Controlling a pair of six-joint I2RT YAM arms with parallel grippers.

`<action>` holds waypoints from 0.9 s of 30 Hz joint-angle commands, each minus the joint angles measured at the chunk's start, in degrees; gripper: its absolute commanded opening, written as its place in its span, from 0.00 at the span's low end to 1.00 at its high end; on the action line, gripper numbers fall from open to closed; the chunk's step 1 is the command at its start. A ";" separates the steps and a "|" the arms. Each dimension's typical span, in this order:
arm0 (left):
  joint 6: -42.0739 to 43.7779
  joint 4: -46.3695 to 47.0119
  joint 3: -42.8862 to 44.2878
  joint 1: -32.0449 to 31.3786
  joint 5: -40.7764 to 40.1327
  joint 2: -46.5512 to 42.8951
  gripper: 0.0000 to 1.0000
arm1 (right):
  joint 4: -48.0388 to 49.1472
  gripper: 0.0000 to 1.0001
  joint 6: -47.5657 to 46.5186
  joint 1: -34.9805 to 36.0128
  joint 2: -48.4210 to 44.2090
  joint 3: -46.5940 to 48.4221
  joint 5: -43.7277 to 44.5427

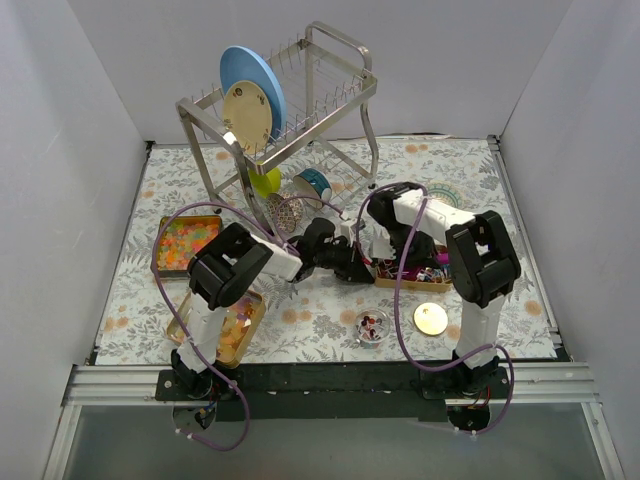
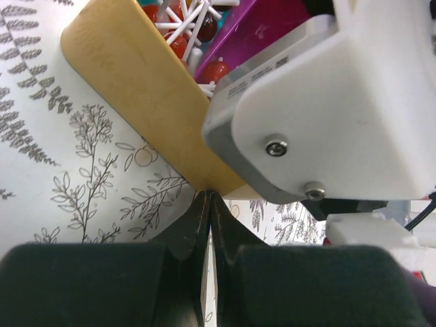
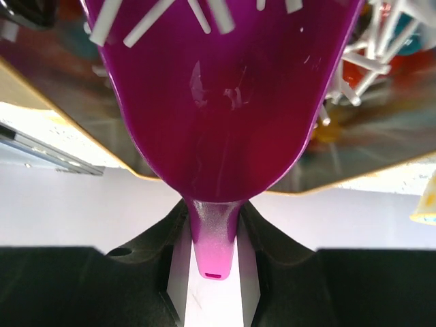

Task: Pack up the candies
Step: Scoop the fake candies from the storage box.

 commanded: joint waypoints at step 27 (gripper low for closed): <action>29.76 -48.44 10.47 6.63 5.76 -19.41 0.00 | 23.19 0.01 -9.13 -15.10 -15.19 -13.79 -36.05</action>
